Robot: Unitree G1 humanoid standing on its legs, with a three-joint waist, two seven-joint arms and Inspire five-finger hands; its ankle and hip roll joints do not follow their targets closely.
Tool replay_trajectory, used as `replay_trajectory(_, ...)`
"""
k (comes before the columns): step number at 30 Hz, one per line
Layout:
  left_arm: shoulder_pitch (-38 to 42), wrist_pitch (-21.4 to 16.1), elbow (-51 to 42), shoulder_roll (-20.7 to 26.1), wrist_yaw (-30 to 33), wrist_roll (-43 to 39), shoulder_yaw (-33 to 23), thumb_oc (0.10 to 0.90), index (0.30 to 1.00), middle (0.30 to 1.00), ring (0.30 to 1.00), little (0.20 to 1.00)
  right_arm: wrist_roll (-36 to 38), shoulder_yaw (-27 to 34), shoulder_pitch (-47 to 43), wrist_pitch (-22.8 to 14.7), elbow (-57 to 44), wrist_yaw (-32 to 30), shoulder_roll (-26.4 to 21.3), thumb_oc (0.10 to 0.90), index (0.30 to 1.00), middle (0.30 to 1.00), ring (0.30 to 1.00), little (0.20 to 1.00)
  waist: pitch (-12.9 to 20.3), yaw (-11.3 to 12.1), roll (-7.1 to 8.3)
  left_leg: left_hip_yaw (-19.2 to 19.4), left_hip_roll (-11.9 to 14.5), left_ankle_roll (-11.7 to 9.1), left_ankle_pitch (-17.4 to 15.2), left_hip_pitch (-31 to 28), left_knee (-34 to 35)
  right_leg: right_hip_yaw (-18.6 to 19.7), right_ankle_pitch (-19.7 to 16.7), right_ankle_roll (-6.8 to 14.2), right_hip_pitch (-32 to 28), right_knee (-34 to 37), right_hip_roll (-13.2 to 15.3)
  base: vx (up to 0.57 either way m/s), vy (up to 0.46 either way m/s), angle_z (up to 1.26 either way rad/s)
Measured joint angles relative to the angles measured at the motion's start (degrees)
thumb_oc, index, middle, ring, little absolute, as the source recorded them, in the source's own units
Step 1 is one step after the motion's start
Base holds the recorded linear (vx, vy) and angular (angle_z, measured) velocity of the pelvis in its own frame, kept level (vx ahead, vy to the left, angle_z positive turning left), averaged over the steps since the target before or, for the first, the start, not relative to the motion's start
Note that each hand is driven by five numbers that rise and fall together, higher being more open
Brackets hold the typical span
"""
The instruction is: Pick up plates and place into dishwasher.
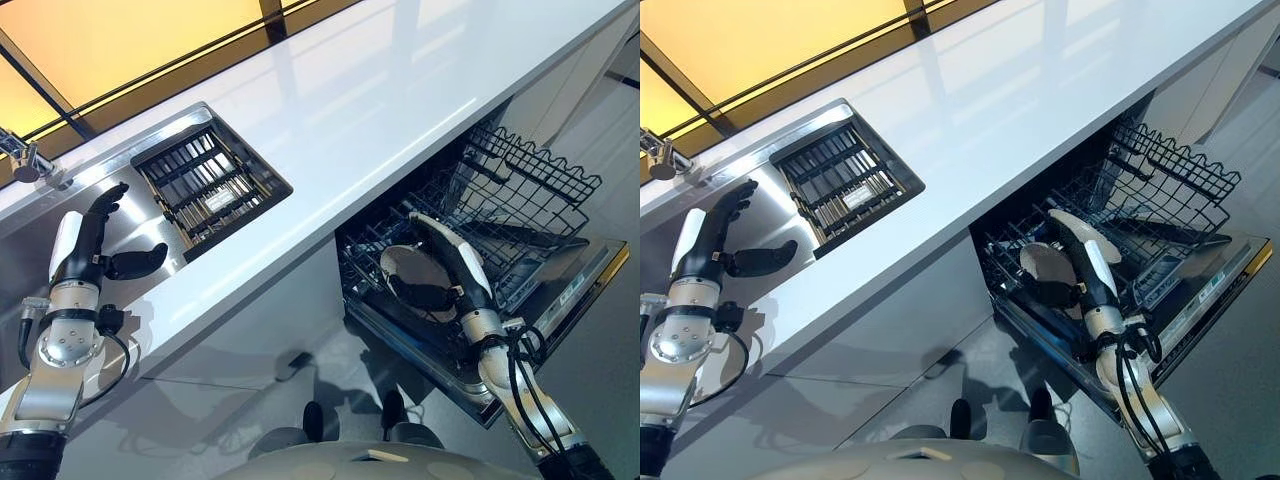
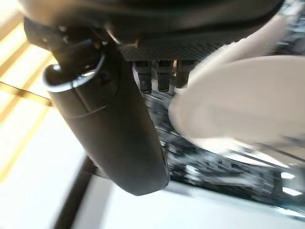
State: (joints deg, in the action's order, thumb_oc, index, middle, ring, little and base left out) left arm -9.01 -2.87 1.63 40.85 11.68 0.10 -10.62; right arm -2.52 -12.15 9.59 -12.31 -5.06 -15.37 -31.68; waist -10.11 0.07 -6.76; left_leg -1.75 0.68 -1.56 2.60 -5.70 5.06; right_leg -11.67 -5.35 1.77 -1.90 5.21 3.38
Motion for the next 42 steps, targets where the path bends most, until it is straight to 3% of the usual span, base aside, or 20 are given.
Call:
replay_trajectory(4, 0.1, 0.0, 0.2, -0.1, 0.0, 0.0, 2.5, 0.8, 0.9, 0.9, 0.9, 0.9, 0.4, 0.9, -1.7, -5.2, -1.3, -4.4, 1.0, 0.8, 0.9, 0.9, 0.9, 0.9, 0.0, 0.0, -0.34, 0.1, 0.0, 0.0, 0.0, 0.0, 0.0, 0.1, 0.0, 0.0, 0.0, 0.0, 0.0, 0.0, 0.0, 0.0)
replay_trajectory(14, 0.1, 0.0, 0.2, -0.7, 0.0, 0.1, 2.4, 0.8, 0.9, 0.9, 0.9, 0.9, 5.6, 8.7, -1.2, -12.5, -2.1, -10.9, 2.0, 0.8, 0.9, 0.9, 0.9, 0.9, 0.0, -0.5, -0.74, 0.6, 0.0, 0.0, 0.0, -0.2, 0.0, 0.5, 0.0, 0.0, 0.1, 0.0, -0.2, 0.0, 0.002, -0.01)
replay_trajectory(22, 0.1, 0.0, 0.2, -0.7, -0.7, -0.4, 2.0, 0.8, 0.9, 0.9, 0.9, 0.9, 12.7, 14.1, -0.3, -12.5, 3.0, -16.8, 5.9, 0.8, 0.9, 0.9, 0.9, 0.9, 0.0, -1.6, -0.75, 2.4, 0.0, 0.0, 0.0, -0.7, 0.0, 1.7, 0.0, 0.0, 0.1, 0.0, -0.1, 0.0, -0.004, -0.05)
replay_trajectory(29, 0.5, -0.7, 0.2, -0.9, -3.9, -6.4, 1.9, 0.8, 0.9, 0.9, 0.9, 0.9, 19.2, 15.8, -0.3, -8.0, 14.2, -17.9, 8.3, 0.8, 0.9, 0.9, 0.9, 0.9, 0.0, -2.1, -0.74, 2.7, 0.2, 0.0, 0.0, -1.1, 0.0, 1.6, 0.0, 0.0, -0.3, 0.0, -0.3, 0.02, -0.047, -0.02)
replay_trajectory(35, 0.6, -1.3, 0.2, -2.0, -6.0, -9.8, 1.7, 0.8, 0.9, 0.9, 0.9, 0.9, 19.6, 16.3, -1.1, -7.2, 18.5, -18.3, 8.4, 0.8, 0.9, 0.9, 0.9, 0.9, -0.2, -1.3, -0.51, 2.7, 0.2, 0.0, 0.0, -1.4, 0.0, 1.6, 0.0, 0.0, -0.7, 0.0, -0.2, 0.02, -0.042, 0.0)
replay_trajectory(42, 0.4, -5.0, 0.2, -2.1, -6.4, -12.6, 0.7, 0.8, 0.9, 0.9, 0.9, 0.9, 28.4, 17.9, -2.2, -6.0, 24.0, -17.5, 8.5, 0.8, 0.9, 0.9, 0.9, 0.9, -0.5, 0.1, -0.03, 2.3, 0.2, 0.0, 0.0, -1.1, 0.0, 1.4, 0.0, 0.0, -0.6, 0.0, -0.1, 0.03, -0.055, 0.03)
